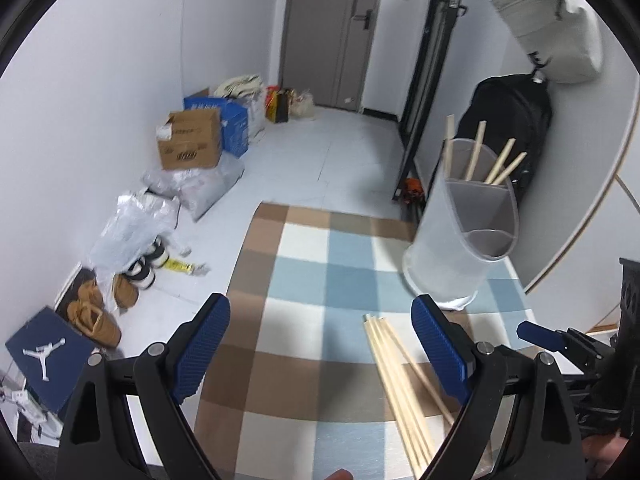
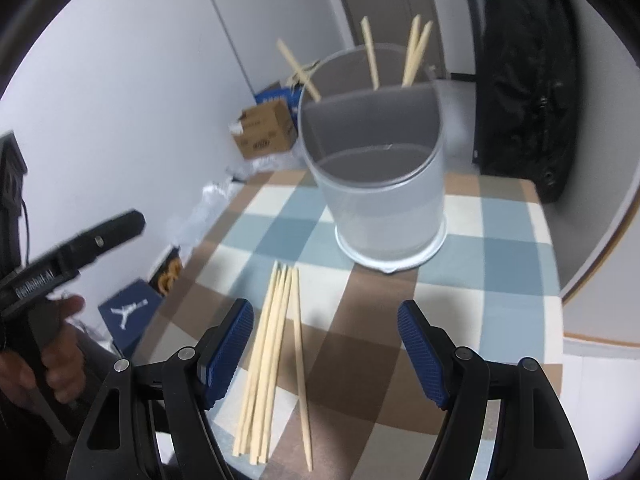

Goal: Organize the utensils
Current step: 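Lower the right gripper onto the chopstick pile and grasp one chopstick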

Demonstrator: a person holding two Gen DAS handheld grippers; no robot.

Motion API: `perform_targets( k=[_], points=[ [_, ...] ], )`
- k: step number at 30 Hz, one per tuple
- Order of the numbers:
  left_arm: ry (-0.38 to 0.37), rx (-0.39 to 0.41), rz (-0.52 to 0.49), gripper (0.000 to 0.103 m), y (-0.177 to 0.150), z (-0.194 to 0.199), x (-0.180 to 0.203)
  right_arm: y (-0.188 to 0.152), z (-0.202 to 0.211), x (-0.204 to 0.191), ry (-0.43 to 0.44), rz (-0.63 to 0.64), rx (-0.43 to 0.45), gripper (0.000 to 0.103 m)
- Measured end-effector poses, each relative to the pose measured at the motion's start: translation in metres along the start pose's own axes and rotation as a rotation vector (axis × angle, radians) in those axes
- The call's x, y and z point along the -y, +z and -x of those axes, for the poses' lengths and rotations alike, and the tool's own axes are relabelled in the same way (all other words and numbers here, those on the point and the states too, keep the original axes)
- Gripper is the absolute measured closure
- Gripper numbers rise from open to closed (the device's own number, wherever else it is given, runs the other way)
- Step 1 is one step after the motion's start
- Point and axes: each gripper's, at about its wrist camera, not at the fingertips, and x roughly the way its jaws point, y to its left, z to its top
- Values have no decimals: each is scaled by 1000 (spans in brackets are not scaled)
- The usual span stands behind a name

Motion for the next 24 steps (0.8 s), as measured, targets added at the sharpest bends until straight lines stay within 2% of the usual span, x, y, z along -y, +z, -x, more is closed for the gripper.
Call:
perform_targets(
  k=[4, 8, 11, 13, 19, 24],
  points=[
    [-9, -60, 63, 14, -4, -11, -15, -1, -22, -8, 1, 35, -63, 29],
    [1, -69, 90, 14, -5, -13, -26, -2, -38, -15, -9, 70, -105, 32],
    [5, -68, 103, 14, -4, -14, -33, -3, -52, -21, -34, 108, -135, 40],
    [4, -72, 113, 14, -4, -14, -37, -5, -62, -25, -54, 135, -154, 51],
    [-14, -90, 137, 14, -2, -18, -44, -5, -86, -35, -108, 209, -207, 74],
    [-18, -91, 142, 14, 0, -20, -48, 0, -94, -39, -123, 220, -220, 75]
  ],
)
